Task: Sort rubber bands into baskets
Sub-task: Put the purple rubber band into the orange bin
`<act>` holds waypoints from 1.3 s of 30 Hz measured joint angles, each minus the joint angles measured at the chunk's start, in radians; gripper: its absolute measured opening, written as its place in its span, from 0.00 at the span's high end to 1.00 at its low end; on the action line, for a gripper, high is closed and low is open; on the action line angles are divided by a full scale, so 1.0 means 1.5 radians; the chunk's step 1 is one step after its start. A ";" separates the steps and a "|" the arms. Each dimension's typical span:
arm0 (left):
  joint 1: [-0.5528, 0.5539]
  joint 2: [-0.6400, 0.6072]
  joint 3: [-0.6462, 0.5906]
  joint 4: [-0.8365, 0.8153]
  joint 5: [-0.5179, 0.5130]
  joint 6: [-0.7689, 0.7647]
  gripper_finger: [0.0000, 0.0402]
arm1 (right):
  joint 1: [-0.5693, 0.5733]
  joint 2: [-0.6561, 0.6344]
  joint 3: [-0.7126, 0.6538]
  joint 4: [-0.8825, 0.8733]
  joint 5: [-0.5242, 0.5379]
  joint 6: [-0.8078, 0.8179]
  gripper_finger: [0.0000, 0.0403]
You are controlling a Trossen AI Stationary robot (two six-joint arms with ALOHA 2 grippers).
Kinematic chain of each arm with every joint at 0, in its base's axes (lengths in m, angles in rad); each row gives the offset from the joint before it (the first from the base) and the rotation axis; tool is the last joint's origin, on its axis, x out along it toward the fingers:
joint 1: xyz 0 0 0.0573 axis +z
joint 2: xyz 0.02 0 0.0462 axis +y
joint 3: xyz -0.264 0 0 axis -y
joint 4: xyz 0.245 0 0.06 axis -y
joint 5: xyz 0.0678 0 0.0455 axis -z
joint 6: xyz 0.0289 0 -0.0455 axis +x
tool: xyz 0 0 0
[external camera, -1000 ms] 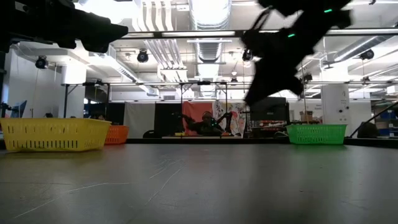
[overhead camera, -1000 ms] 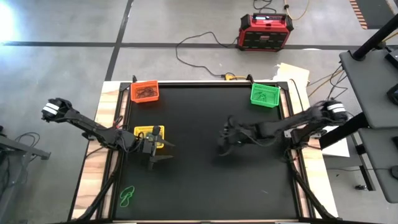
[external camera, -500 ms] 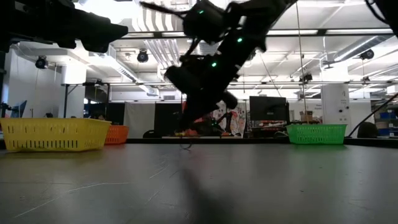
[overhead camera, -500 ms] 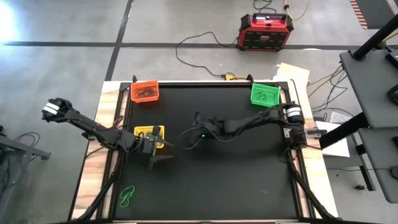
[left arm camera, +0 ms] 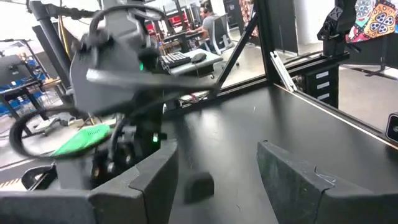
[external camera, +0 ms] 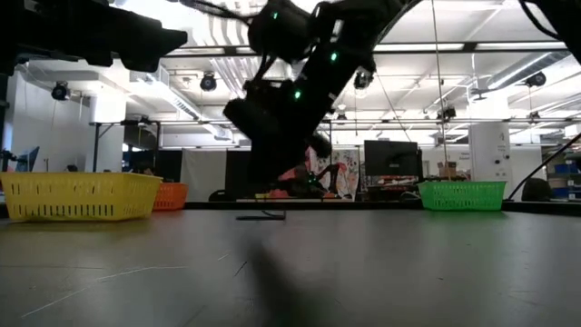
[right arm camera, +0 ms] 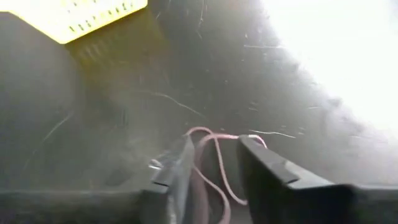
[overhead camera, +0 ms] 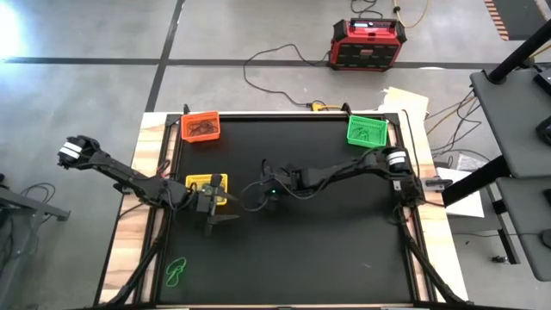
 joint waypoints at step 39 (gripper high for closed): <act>0.091 0.392 0.157 -0.066 -0.130 -0.383 0.50 | 0.363 -0.314 -0.391 0.400 0.479 -0.287 0.42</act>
